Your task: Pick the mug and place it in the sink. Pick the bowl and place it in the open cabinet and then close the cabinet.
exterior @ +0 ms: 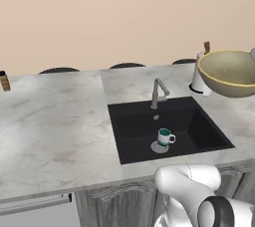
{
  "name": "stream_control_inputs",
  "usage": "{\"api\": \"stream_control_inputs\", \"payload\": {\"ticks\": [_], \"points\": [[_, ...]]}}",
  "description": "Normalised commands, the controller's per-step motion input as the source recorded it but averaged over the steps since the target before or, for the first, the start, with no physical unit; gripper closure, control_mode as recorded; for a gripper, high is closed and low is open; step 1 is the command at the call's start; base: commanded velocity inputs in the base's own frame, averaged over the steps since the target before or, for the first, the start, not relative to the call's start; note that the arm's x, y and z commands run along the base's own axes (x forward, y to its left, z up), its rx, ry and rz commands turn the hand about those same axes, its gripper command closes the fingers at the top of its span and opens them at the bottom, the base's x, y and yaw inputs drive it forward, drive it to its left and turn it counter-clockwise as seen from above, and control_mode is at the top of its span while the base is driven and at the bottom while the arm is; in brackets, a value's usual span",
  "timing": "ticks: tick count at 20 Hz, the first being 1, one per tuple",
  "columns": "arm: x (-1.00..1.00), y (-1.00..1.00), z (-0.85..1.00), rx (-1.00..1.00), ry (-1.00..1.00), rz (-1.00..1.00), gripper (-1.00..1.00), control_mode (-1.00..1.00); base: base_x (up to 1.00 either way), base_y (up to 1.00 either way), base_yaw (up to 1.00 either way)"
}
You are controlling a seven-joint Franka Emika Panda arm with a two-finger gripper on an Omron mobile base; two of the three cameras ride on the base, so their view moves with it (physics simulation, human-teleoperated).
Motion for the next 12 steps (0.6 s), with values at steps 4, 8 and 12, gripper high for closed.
{"api": "stream_control_inputs", "payload": {"ticks": [4, 8, 12], "points": [[0.0, 0.0, 0.0, 0.0, 0.0, 0.0, 1.0, 1.0, 0.11, 0.03, -0.29], [0.0, 0.0, 0.0, 0.0, 0.0, 0.0, 1.0, 1.0, 0.0, 0.0, -0.91], [0.0, 0.0, 0.0, 0.0, 0.0, 0.0, 1.0, 1.0, 0.0, 0.0, -1.0]]}}
